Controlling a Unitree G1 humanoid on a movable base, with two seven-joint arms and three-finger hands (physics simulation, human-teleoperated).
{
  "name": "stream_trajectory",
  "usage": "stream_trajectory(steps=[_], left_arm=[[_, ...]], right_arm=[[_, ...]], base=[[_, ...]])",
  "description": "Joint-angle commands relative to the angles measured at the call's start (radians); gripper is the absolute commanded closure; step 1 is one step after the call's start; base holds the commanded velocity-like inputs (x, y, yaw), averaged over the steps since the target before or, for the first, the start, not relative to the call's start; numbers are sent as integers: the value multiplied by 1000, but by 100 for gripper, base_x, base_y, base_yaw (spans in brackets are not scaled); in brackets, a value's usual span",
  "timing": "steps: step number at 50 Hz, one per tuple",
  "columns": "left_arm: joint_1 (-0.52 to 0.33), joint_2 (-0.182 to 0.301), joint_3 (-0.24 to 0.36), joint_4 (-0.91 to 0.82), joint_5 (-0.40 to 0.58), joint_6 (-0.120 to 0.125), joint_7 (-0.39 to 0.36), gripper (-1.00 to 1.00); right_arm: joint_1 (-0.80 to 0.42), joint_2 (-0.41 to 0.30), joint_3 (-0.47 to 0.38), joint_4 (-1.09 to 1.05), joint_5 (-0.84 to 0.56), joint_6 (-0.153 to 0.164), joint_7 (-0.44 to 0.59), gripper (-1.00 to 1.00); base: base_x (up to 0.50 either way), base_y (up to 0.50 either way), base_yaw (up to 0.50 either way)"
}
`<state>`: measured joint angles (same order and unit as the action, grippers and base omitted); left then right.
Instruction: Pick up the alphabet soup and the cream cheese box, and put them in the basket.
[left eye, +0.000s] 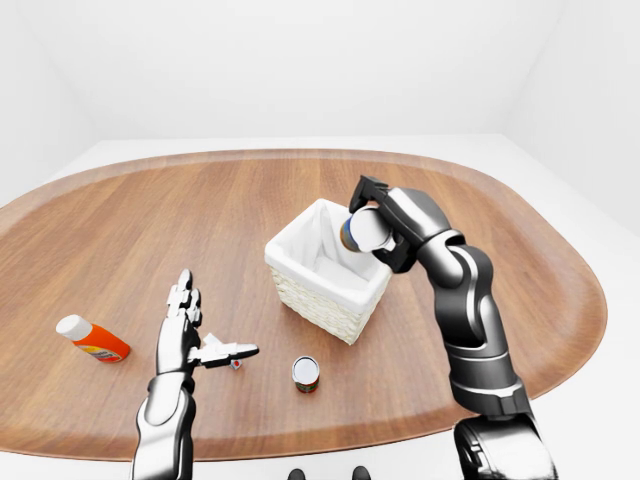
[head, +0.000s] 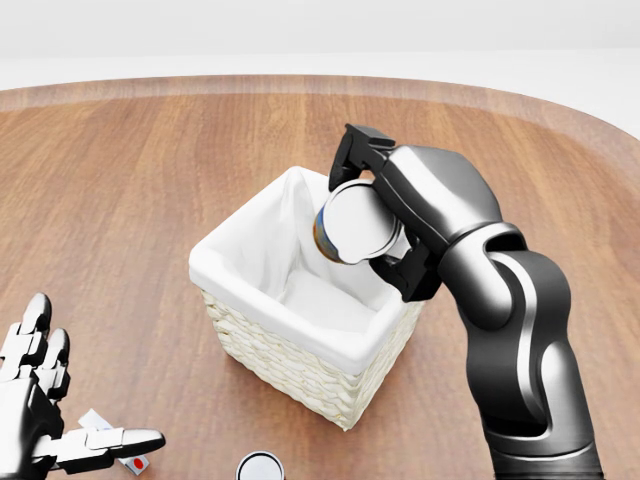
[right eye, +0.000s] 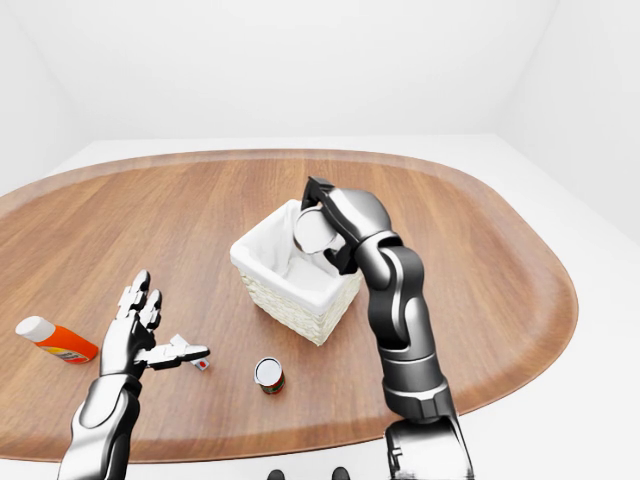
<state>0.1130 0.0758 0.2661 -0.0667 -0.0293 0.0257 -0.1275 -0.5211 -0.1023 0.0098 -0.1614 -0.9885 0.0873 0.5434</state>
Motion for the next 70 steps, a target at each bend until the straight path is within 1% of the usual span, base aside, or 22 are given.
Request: stream_trajectory(steps=[1,3,5,6,7,11,15,20,22,23,24,28,32,33,37,45,50,53,57,59,60,70], left_arm=[[-3,2,-1,6,-1,-2,1,-100],[-1,1,-1,-1,-1,3,1,-100],[-3,2,0,7,-1,-2,1,-100],[-2,2,0,-2,-2,7,1,-100],[-2,2,0,-3,-2,8,1,-100],[-4,2,1,10,-2,-3,0,-100],[-4,3,0,4,-3,3,1,-100],[-6,3,0,7,-3,3,1,-100],[-5,4,1,-2,-5,11,0,-100],[-5,4,1,-1,-5,10,0,-100],[-7,4,2,8,-5,3,-1,-100],[-5,4,2,2,-7,9,-1,-100],[-9,5,2,12,-6,4,0,-100],[-10,5,2,15,-6,1,0,-100],[-8,5,2,6,-7,9,0,-100],[-7,5,3,8,-7,5,-1,-100],[-3,3,4,-8,-8,16,-1,-100],[-4,4,5,-6,-8,16,-1,-100],[-6,4,6,2,-8,10,0,-100],[-6,4,5,0,-7,12,0,-100],[-5,4,5,2,-7,9,0,-100],[-5,4,4,10,-5,1,1,-100]], right_arm=[[-199,-26,-8,314,99,0,-158,100],[-230,-27,-6,373,112,0,-182,100],[-257,-27,-4,423,126,0,-204,100],[-277,-26,-4,463,136,0,-219,100],[-296,-28,-4,502,145,0,-236,100],[-381,-38,-7,678,184,0,-302,100],[-455,-44,-3,839,215,0,-359,100],[-509,-38,8,966,235,0,-402,100],[-526,-34,11,1011,239,0,-420,100],[-531,-33,13,1027,239,0,-427,100],[-542,-31,13,1061,242,0,-441,100],[-580,-30,13,1168,252,0,-482,100],[-597,-29,20,1253,254,-5,-516,100],[-598,-28,21,1263,253,-11,-521,100],[-602,-24,22,1287,254,-23,-530,100],[-585,-11,30,1322,244,-49,-545,100],[-574,-9,39,1332,229,-68,-538,100],[-566,-7,42,1332,217,-75,-533,100],[-561,-7,41,1330,211,-74,-529,100],[-560,-8,39,1331,210,-73,-530,-17],[-556,-9,37,1332,211,-72,-525,-100],[-543,-24,19,1277,248,-49,-483,-100]], base=[[0,0,0],[0,0,0],[0,0,0],[0,0,0],[0,0,0],[0,0,0],[0,0,0],[0,0,0],[0,0,0],[0,0,0],[0,0,0],[0,0,0],[0,0,0],[0,0,0],[0,0,0],[0,0,0],[0,0,0],[0,0,0],[0,0,0],[0,0,0],[0,0,0],[0,0,0]])
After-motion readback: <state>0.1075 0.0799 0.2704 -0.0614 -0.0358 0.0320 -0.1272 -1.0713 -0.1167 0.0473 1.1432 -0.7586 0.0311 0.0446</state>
